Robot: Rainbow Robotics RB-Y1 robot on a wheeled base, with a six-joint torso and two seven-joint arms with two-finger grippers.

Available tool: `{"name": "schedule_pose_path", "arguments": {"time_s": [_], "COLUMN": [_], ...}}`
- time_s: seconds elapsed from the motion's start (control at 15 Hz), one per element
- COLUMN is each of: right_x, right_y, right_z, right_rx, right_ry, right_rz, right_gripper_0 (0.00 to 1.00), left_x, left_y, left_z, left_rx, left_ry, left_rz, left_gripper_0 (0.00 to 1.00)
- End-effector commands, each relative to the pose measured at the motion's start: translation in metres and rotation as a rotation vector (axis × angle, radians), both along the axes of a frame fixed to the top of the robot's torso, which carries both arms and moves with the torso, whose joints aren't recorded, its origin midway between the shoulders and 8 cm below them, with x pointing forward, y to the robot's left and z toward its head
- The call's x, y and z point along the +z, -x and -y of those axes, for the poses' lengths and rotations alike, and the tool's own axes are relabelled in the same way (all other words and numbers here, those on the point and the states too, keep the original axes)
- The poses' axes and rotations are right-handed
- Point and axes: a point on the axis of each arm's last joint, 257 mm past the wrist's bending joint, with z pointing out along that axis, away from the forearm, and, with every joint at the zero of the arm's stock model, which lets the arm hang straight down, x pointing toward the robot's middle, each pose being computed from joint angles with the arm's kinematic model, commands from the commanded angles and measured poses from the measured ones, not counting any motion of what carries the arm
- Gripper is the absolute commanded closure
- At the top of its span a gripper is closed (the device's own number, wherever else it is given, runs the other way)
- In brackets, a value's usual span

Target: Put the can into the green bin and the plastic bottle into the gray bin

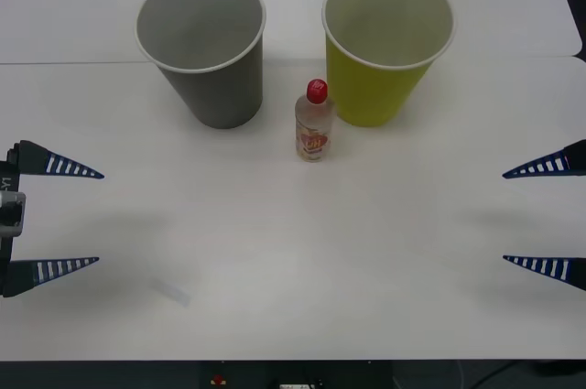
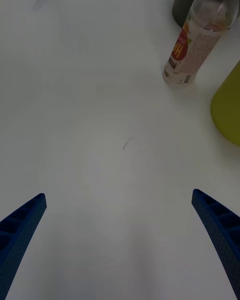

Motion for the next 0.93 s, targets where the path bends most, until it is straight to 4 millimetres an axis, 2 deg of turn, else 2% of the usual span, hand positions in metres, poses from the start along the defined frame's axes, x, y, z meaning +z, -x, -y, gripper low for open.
{"name": "schedule_pose_path", "arguments": {"time_s": [0.07, 0.13, 0.47, 0.93], "right_x": [0.0, -0.006, 0.002, 0.019], "right_y": [0.0, 0.005, 0.003, -0.002], "right_z": [0.0, -0.002, -0.006, -0.038], "right_rx": [0.0, -0.005, 0.003, -0.069], "right_ry": [0.0, -0.016, -0.037, -0.09], "right_rz": [0.0, -0.016, 0.004, 0.126], "right_gripper_0": [0.0, 0.0, 0.0, 0.0], "left_x": [0.0, 0.0, 0.0, 0.0], "left_y": [0.0, 0.0, 0.0, 0.0], "left_z": [0.0, 0.0, 0.0, 0.0], "left_rx": [0.0, 0.0, 0.0, 0.0], "left_ry": [0.0, 0.0, 0.0, 0.0], "left_rz": [0.0, 0.0, 0.0, 0.0], "left_gripper_0": [0.0, 0.0, 0.0, 0.0]}}
